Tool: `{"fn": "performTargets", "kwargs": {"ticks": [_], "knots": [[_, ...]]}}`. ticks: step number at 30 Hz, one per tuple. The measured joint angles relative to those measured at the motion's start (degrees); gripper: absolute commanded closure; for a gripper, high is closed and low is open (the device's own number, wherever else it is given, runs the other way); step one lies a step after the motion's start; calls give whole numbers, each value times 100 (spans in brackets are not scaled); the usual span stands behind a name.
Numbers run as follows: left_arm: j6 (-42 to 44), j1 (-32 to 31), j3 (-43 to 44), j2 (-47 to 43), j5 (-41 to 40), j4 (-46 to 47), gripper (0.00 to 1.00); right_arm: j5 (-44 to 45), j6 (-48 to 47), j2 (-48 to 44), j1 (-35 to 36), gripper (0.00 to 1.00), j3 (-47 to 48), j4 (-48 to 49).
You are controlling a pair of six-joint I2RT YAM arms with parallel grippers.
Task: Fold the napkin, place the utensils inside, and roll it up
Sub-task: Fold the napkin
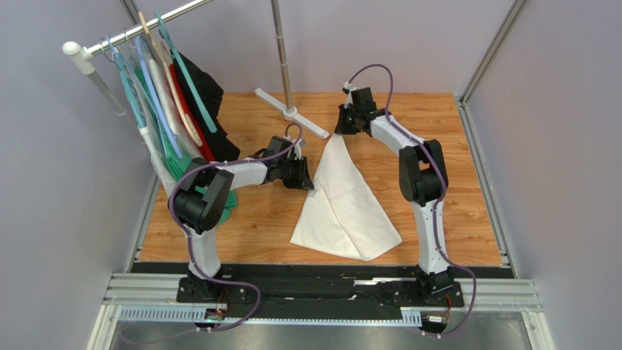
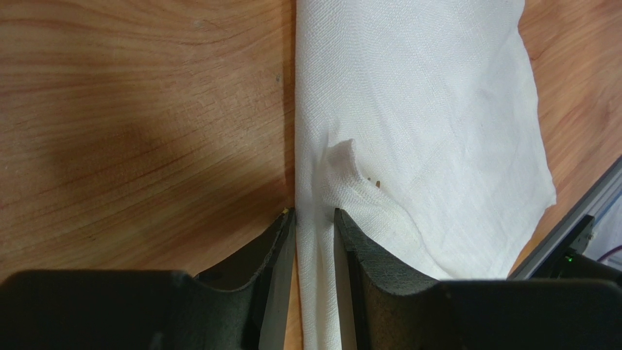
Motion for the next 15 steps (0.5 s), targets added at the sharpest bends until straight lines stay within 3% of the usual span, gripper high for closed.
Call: {"fn": "performTargets", "kwargs": {"ticks": [15], "knots": [[35, 2, 55, 94, 96, 48, 68, 168, 85, -2037, 671, 100, -1539, 363]]}}
